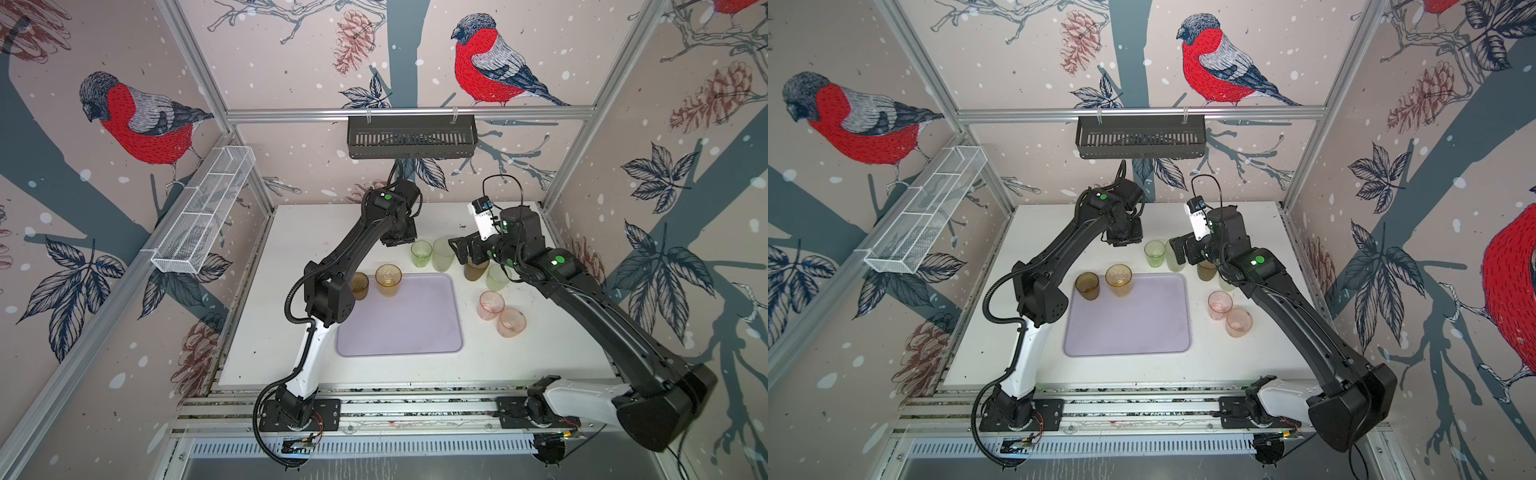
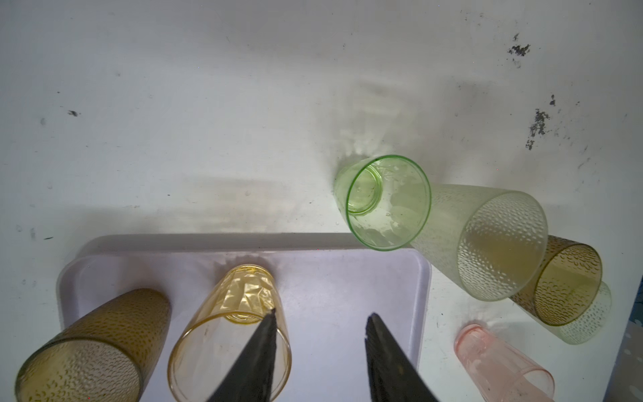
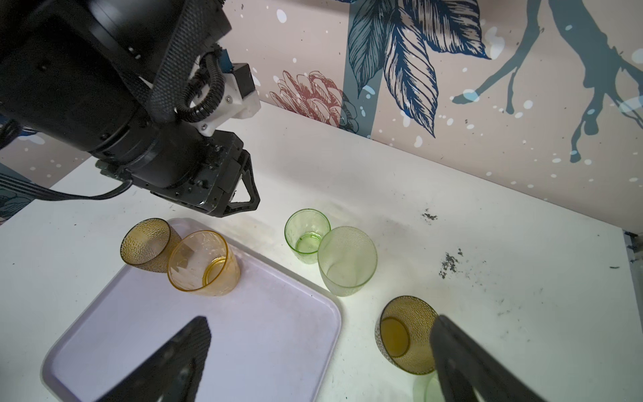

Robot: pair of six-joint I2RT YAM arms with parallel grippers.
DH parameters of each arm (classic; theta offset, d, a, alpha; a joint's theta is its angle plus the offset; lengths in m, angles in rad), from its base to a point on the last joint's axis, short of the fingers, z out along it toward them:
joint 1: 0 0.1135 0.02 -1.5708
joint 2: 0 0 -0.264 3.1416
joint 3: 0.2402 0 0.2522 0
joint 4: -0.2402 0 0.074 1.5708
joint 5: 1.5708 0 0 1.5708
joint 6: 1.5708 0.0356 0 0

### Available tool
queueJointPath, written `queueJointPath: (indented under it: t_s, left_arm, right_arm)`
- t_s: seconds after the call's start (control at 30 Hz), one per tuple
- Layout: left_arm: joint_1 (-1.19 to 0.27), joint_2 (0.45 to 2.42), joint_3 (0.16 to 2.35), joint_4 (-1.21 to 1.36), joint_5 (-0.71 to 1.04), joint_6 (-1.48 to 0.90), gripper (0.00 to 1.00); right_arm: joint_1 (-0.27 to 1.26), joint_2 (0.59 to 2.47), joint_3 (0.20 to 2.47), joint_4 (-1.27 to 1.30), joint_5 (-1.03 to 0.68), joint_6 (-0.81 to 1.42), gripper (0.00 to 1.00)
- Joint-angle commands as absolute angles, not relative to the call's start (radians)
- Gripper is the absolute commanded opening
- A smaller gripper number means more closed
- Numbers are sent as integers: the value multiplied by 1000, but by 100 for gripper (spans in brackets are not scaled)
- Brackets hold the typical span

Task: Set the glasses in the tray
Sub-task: 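Move the left gripper to the small green glass beyond the tray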

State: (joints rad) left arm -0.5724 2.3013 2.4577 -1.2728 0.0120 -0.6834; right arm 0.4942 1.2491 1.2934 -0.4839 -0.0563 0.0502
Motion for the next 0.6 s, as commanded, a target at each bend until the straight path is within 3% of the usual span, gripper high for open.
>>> queueJointPath:
  t_s: [0.0, 0.57]
  left_arm:
    - [-574, 2297, 2451, -1292, 62, -720, 45]
    - [-597, 2288, 2340, -1127, 23, -705, 46]
  right_arm:
    - [479, 1271, 1306, -501, -90, 61, 99]
    - [426, 1271, 1292, -526, -100, 92, 99]
